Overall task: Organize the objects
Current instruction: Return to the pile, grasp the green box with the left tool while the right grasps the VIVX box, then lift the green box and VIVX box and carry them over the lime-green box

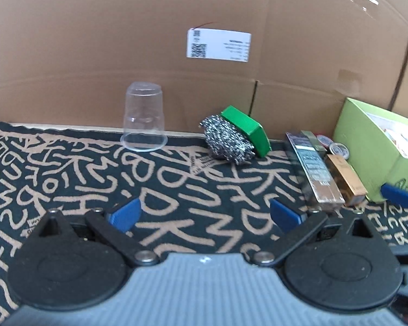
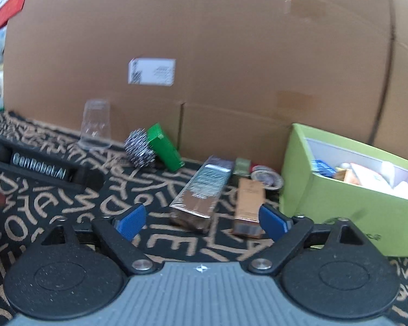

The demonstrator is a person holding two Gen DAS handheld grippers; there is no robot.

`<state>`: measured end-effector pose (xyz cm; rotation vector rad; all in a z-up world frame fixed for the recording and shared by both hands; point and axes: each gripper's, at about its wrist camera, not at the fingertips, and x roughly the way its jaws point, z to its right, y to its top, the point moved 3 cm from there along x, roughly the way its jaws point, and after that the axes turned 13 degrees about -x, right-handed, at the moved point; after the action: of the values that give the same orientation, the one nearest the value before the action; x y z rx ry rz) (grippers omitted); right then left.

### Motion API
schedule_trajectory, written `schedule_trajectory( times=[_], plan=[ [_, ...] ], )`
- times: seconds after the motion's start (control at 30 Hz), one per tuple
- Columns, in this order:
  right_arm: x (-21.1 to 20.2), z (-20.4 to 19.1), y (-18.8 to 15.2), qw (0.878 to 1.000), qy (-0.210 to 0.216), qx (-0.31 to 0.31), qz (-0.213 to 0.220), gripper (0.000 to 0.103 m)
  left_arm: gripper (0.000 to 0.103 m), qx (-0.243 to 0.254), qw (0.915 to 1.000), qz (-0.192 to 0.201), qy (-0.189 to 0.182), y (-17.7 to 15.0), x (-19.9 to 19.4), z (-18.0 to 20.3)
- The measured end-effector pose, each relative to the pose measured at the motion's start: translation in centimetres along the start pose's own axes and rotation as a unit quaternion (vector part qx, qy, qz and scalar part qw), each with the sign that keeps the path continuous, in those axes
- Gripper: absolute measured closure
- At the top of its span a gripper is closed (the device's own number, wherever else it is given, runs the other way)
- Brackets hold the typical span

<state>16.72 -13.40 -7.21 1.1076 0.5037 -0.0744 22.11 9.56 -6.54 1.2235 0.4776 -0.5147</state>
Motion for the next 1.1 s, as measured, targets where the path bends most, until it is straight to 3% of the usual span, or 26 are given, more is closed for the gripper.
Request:
schedule_trajectory(
  times=[0.1, 0.23, 0.27, 0.3, 0.6, 0.77, 0.9, 1.0, 1.1],
  plan=[
    [2.2, -1.1, 0.8, 0.999, 0.016, -0.022, -0.021, 0.023, 0.000, -0.005, 1.0000, 0.002, 0.002, 0.7, 0.3, -0.2],
    [4.6, -1.4, 1.4, 0.998, 0.023, -0.013, -0.051, 0.030, 0.000, -0.006, 0.9999, 0.010, 0.000, 1.8, 0.6, 0.0],
    [5.0, -1.3, 1.4, 0.998, 0.021, -0.010, -0.058, 0.046, 0.000, -0.007, 0.9999, 0.011, -0.001, 2.1, 0.8, 0.2],
    [5.0, -1.0, 1.3, 0.998, 0.025, -0.001, -0.061, 0.053, 0.000, -0.008, 0.9999, 0.012, -0.003, 2.4, 1.0, 0.4],
    [3.3, -0.5, 0.1, 0.997, 0.049, 0.022, -0.057, 0.055, 0.001, -0.040, 0.9990, -0.005, -0.021, 5.9, 5.1, 3.6],
    [3.4, 0.0, 0.0, 0.996, 0.060, 0.040, -0.057, 0.055, 0.014, -0.015, 0.9998, -0.014, -0.006, 7.0, 8.2, 5.6],
    [3.3, -0.1, 0.0, 0.995, 0.062, 0.044, -0.058, 0.055, 0.037, -0.026, 0.9981, -0.054, -0.013, 6.8, 10.6, 5.7],
    [3.3, -0.1, 0.0, 0.996, 0.063, 0.040, -0.058, 0.055, 0.056, -0.003, 0.9990, -0.038, -0.022, 6.5, 9.6, 6.1],
    [3.1, 0.0, 0.0, 0.995, 0.071, 0.040, -0.058, 0.056, 0.064, 0.016, 0.9987, -0.031, -0.037, 6.0, 7.7, 6.1]
  ],
)
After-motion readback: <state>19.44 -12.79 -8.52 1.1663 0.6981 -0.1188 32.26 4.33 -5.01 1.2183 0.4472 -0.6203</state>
